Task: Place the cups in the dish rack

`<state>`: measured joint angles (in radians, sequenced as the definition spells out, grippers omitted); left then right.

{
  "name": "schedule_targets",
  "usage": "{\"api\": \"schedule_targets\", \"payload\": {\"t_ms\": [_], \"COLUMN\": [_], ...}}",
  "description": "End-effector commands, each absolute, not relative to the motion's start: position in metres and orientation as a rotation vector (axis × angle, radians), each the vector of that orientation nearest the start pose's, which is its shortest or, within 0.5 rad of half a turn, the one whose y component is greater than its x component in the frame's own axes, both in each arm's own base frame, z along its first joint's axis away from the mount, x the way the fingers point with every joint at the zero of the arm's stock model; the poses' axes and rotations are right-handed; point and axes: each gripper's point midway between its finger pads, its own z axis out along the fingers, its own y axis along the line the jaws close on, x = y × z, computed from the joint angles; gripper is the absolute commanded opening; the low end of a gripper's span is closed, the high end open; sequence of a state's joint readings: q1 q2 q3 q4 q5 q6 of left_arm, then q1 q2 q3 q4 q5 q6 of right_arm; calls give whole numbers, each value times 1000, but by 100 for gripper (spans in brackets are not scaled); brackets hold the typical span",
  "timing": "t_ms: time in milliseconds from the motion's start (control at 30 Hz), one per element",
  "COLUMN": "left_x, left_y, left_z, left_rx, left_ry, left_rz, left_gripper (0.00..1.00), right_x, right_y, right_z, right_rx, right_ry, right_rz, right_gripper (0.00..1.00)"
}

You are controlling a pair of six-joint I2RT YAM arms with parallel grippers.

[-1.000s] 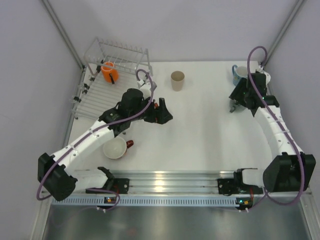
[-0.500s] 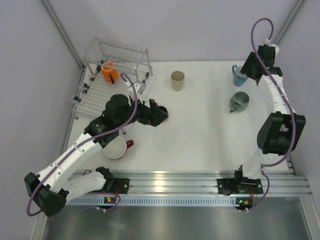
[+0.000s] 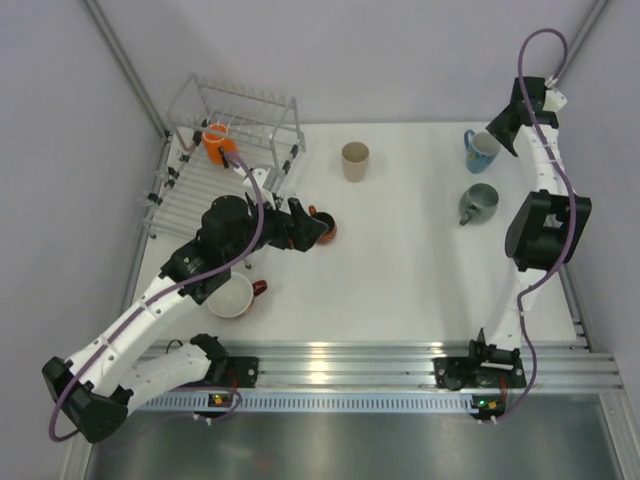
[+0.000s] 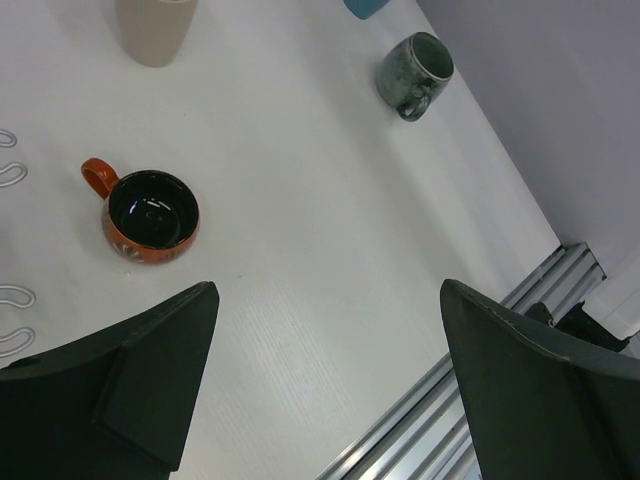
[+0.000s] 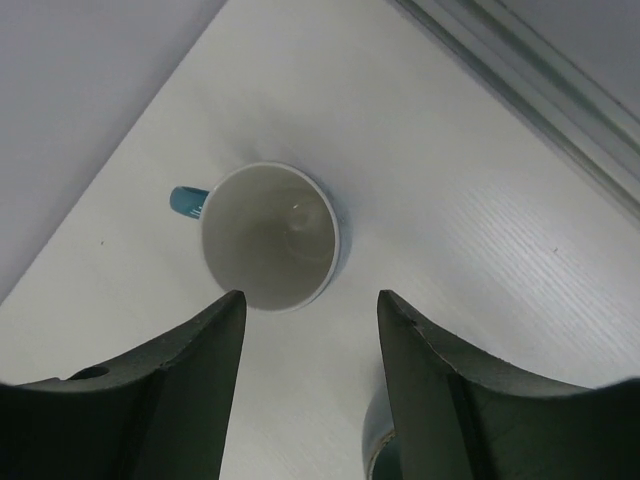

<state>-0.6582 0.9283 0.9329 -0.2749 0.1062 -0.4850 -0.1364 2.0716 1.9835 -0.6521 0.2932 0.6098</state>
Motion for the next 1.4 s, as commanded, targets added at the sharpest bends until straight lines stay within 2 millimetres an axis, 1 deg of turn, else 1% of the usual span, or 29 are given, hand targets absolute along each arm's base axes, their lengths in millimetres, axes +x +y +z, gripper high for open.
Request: {"api": "schedule_targets", "payload": {"t_ms": [0, 100, 267, 300, 333, 400, 433, 500, 533, 600, 633, 700, 800, 900, 1000, 1067, 1100, 1167, 1200, 1233, 1300, 1367], "left_x": [243, 244, 244, 244, 244, 243, 243, 243, 243, 243, 244, 244, 245, 245, 246, 247, 252, 255, 254, 255, 257, 258], "left_y": [-225, -222, -221, -221, -222, -223, -222, -221, -220, -218, -218, -218, -218, -219, -219, -220, -217, -219, -222, -223, -223, -222], "left_z": [312, 312, 308, 307, 308, 309, 310, 311, 311, 310, 311, 309, 307, 306, 307, 303, 300, 294, 293, 297, 289, 290], "left_rx": [196, 169, 149, 148, 152, 162, 162, 160, 155, 149, 146, 146, 143, 142, 119, 106, 72, 44, 47, 37, 22, 12], "left_ry": [1841, 1840, 1849, 1852, 1852, 1851, 1847, 1844, 1843, 1844, 1842, 1846, 1859, 1865, 1876, 1904, 1917, 1962, 1975, 1977, 2018, 2020], "left_rz": [-872, -867, -865, -869, -870, -877, -875, -866, -861, -856, -853, -849, -845, -847, -852, -852, -821, -816, -826, -833, -814, -806], "left_gripper": [98, 98, 98, 98, 98, 98, 98, 98, 98, 98, 98, 98, 98, 98, 98, 98, 98, 98, 98, 98, 98, 98], "right_x": [541, 542, 541, 541, 541, 547, 550, 557, 560, 565, 567, 570, 571, 572, 575, 577, 577, 575, 576, 574, 576, 576], "right_y": [-118, -118, -123, -123, -122, -120, -119, -117, -114, -113, -114, -112, -113, -114, -112, -109, -109, -109, -108, -108, -107, -106], "right_z": [190, 181, 165, 163, 157, 155, 150, 148, 143, 143, 138, 137, 129, 126, 126, 121, 119, 114, 114, 114, 115, 117], "right_rx": [1197, 1225, 1247, 1251, 1250, 1243, 1236, 1221, 1219, 1210, 1212, 1209, 1203, 1182, 1150, 1132, 1124, 1124, 1114, 1108, 1078, 1044], "right_ry": [1960, 1954, 1953, 1954, 1965, 1957, 1963, 1964, 1971, 1964, 1969, 1970, 1984, 1994, 2002, 2013, 2024, 2040, 2042, 2045, 2044, 2049], "right_rz": [-64, -17, -39, -34, -25, -2, 9, 44, 57, 77, 79, 91, 77, 73, 89, 105, 106, 104, 104, 104, 103, 106], "right_gripper": [56, 56, 55, 55, 55, 54, 54, 54, 54, 54, 54, 53, 51, 50, 45, 42, 41, 37, 35, 30, 25, 20]}}
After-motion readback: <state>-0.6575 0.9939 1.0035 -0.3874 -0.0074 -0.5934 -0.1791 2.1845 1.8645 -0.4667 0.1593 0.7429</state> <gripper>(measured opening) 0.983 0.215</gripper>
